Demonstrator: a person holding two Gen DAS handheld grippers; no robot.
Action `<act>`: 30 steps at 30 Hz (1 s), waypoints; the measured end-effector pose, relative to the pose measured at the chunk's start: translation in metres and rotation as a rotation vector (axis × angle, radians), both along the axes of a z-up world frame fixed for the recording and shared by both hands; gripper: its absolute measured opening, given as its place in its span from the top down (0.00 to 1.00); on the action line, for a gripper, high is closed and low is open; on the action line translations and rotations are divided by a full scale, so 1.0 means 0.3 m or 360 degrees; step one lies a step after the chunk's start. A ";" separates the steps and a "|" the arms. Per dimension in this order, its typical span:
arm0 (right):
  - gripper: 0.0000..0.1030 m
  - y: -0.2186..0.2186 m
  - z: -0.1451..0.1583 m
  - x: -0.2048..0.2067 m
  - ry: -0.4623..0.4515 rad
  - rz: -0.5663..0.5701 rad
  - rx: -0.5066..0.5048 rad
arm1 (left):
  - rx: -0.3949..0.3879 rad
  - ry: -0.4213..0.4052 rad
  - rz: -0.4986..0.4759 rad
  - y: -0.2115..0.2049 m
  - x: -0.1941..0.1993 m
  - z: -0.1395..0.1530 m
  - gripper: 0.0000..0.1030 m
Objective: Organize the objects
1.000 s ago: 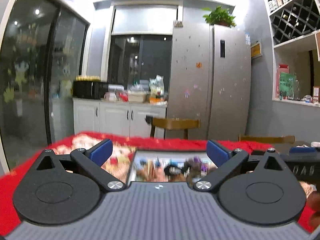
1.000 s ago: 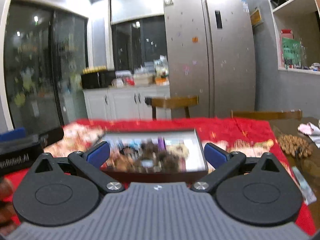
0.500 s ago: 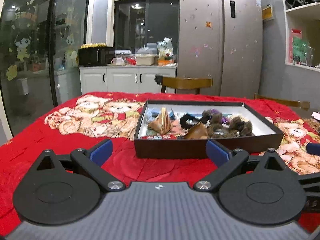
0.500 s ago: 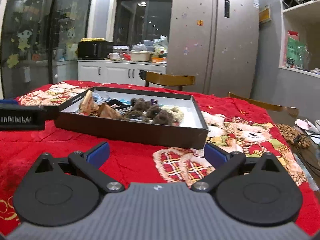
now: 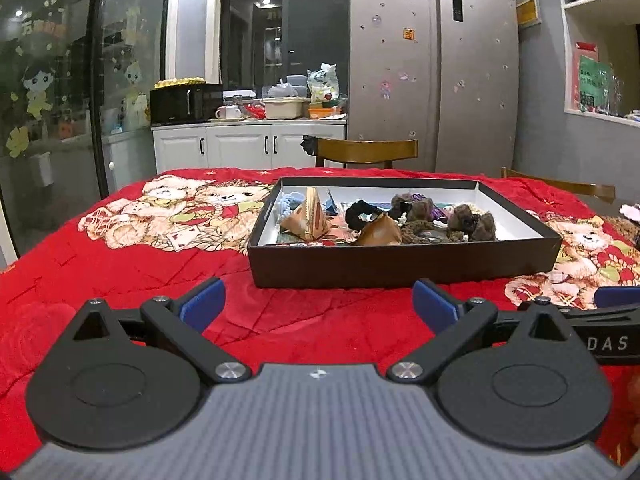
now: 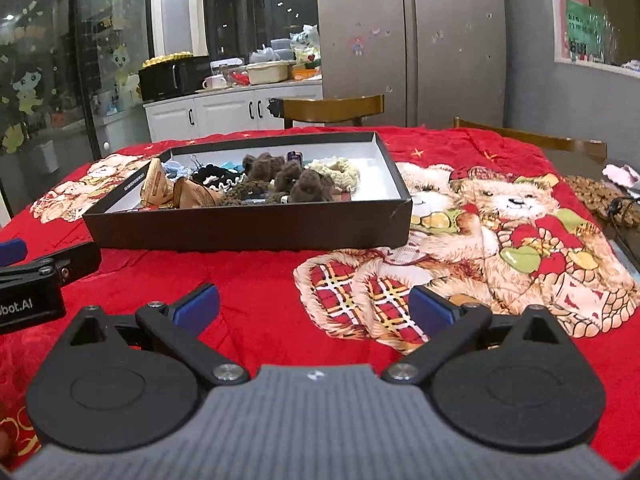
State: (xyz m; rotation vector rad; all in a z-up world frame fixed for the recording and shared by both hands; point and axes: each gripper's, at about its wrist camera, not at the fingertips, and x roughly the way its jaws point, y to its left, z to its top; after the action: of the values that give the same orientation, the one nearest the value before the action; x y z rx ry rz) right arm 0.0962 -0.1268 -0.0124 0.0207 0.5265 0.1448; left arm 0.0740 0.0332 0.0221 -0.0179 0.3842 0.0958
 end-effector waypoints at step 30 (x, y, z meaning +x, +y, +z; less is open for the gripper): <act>0.00 0.020 0.006 -0.009 -0.0019 0.0003 -0.0072 | -0.0017 0.0087 0.0022 0.012 0.025 -0.013 0.01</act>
State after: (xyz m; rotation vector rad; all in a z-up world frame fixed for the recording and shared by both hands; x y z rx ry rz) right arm 0.0934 -0.1207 -0.0107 -0.0247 0.5177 0.1348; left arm 0.0814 0.0367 0.0183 -0.0284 0.4390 0.1079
